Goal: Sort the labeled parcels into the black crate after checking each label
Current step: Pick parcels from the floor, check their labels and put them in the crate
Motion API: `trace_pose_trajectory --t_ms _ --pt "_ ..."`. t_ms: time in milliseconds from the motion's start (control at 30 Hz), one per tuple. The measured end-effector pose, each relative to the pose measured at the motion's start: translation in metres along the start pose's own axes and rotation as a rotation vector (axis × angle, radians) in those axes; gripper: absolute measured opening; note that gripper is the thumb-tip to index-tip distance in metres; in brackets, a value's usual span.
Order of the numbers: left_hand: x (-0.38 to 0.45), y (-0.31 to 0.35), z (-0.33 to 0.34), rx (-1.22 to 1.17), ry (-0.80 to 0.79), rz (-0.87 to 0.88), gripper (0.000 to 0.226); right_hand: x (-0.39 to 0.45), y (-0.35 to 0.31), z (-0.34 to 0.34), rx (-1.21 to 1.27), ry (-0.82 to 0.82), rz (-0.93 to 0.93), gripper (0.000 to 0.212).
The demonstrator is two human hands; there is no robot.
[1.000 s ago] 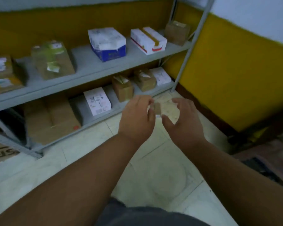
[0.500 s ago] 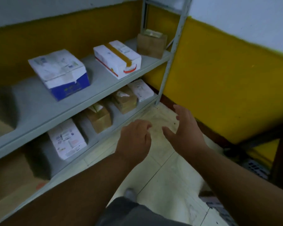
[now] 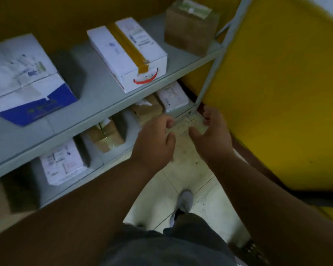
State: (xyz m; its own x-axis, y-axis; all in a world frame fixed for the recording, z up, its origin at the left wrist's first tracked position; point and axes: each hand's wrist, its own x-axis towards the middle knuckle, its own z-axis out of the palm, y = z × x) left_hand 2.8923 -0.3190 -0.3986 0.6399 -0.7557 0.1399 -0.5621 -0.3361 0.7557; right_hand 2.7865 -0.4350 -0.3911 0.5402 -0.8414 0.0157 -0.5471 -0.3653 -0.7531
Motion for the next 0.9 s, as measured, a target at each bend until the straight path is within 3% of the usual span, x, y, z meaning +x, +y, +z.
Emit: trace_pose_trajectory --t_ms 233,333,467,667,900 --pt "0.079 -0.066 0.065 0.041 -0.035 -0.167 0.021 0.1 0.078 0.07 0.08 -0.123 0.179 0.057" --pt "0.135 -0.119 0.114 0.009 -0.006 -0.184 0.025 0.167 0.115 0.123 0.099 -0.112 0.15 0.052" --pt "0.171 -0.21 0.199 -0.081 -0.131 -0.296 0.026 0.213 0.191 0.217 0.097 -0.072 0.204 0.047" --pt "0.157 -0.364 0.311 -0.03 -0.226 -0.476 0.032 0.211 0.336 0.352 0.08 -0.186 0.388 0.041" --pt "0.128 -0.489 0.407 -0.055 -0.308 -0.712 0.036 0.19 0.465 0.448 0.016 -0.366 0.494 0.047"
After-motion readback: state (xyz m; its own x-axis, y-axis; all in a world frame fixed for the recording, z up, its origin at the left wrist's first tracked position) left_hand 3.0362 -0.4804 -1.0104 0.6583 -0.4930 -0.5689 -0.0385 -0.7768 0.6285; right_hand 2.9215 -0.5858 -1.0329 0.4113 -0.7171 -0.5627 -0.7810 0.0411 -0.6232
